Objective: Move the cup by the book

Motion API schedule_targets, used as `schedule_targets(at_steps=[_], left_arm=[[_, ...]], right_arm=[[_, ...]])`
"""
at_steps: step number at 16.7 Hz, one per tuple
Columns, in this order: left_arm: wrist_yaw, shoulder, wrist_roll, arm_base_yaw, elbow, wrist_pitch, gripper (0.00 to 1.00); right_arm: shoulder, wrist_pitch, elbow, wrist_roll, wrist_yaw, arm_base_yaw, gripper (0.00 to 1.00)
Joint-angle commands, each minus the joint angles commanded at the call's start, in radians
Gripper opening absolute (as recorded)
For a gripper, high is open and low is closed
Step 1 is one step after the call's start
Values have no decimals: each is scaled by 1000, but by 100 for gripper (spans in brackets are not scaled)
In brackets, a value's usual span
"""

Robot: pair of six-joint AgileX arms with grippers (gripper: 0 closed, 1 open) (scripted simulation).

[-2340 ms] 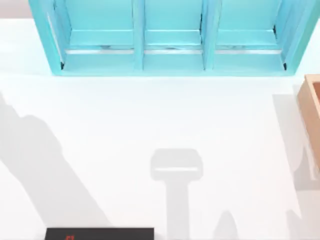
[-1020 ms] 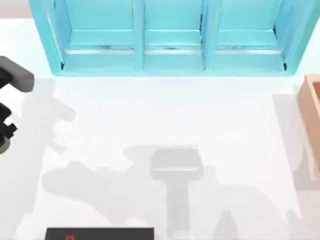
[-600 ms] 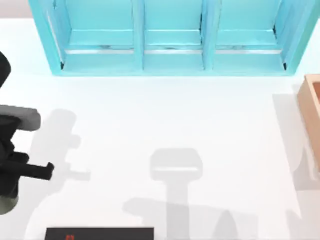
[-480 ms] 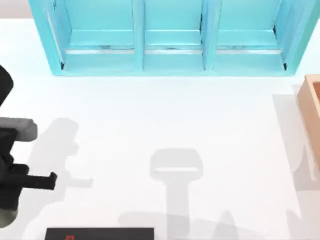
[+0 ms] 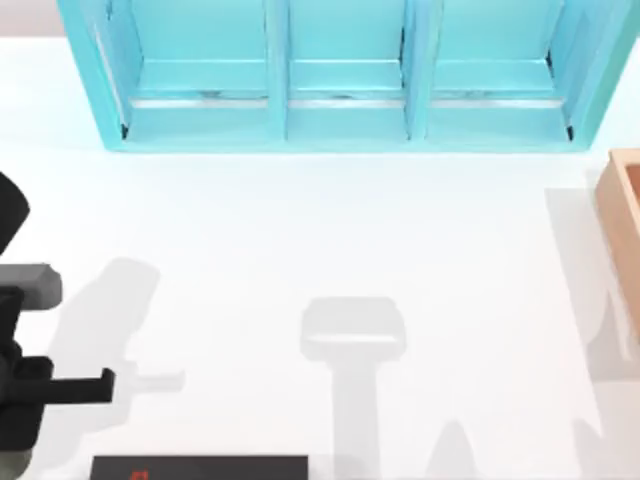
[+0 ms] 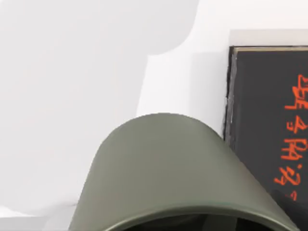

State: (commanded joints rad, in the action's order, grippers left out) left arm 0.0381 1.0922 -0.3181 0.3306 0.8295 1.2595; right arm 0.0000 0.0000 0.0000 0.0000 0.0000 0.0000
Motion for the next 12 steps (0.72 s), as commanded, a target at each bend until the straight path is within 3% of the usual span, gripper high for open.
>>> schedule_targets(at_steps=[4,12], left_arm=[[1,7,7,-6,-14,-15,0],[2,46,47,-46,-228,-274,0]], right_arm=[[0,0,0,0,0,0,100],[0,0,0,0,0,0,100]])
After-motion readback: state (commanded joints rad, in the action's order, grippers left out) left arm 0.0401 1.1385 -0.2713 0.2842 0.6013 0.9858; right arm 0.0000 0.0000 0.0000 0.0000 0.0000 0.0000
